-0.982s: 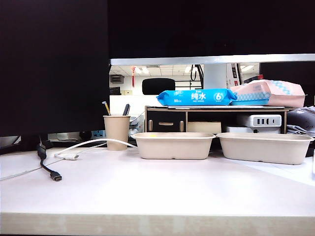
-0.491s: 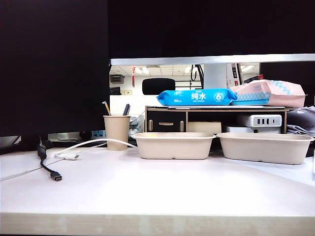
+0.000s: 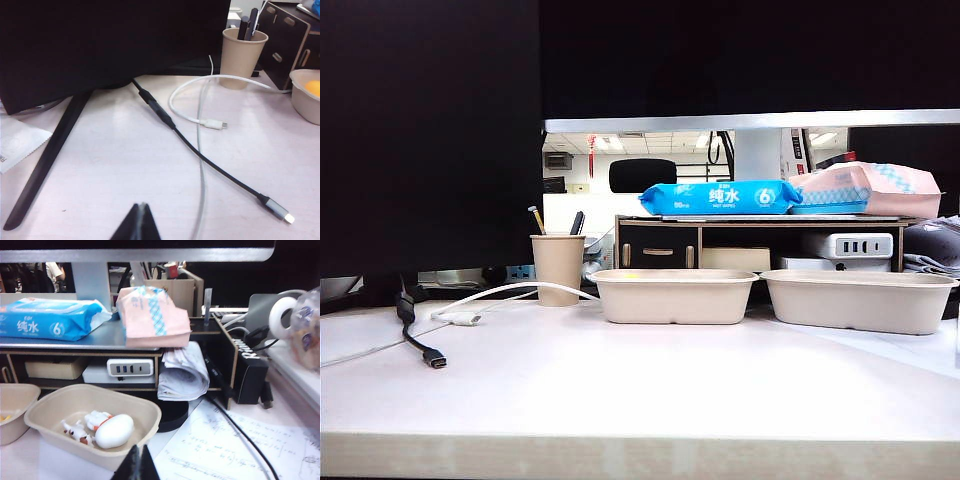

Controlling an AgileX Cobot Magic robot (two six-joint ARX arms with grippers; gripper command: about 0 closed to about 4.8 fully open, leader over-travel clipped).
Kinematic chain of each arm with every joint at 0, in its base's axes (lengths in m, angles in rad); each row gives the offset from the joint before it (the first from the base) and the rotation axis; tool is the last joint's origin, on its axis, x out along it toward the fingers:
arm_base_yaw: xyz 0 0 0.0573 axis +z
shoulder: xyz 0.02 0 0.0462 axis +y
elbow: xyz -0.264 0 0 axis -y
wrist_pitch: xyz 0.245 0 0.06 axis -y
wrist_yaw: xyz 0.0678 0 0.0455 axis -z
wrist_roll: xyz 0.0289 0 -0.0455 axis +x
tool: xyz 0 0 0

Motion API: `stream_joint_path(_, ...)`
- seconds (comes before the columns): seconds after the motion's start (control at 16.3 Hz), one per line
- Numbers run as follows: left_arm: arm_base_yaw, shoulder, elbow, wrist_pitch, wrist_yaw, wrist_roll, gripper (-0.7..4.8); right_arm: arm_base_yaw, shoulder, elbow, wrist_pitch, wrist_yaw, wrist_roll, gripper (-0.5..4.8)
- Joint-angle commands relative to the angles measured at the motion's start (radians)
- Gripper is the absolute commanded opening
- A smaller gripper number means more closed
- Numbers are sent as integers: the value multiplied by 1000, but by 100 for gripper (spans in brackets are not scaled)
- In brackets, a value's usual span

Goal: Put the dolls with similar colors into the same paper box, while dolls with different colors go into separate paper boxes.

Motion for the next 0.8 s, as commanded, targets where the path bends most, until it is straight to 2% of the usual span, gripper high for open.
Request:
stream_joint_path(0.06, 0, 0, 0, -10, 4, 1, -5, -1, 0, -4, 23, -8, 5, 0)
stream_joint_path(0.31, 0, 0, 0, -10, 4, 1, -5, 82, 0, -6, 29, 18, -23, 0)
stream_joint_path(0.49, 0, 0, 0, -10, 4, 1, -5, 130, 0, -6, 29, 101, -26, 0)
stream_joint_path(0.8, 0, 0, 0, -10, 4, 1, -5, 129, 0, -6, 28, 105, -25, 0)
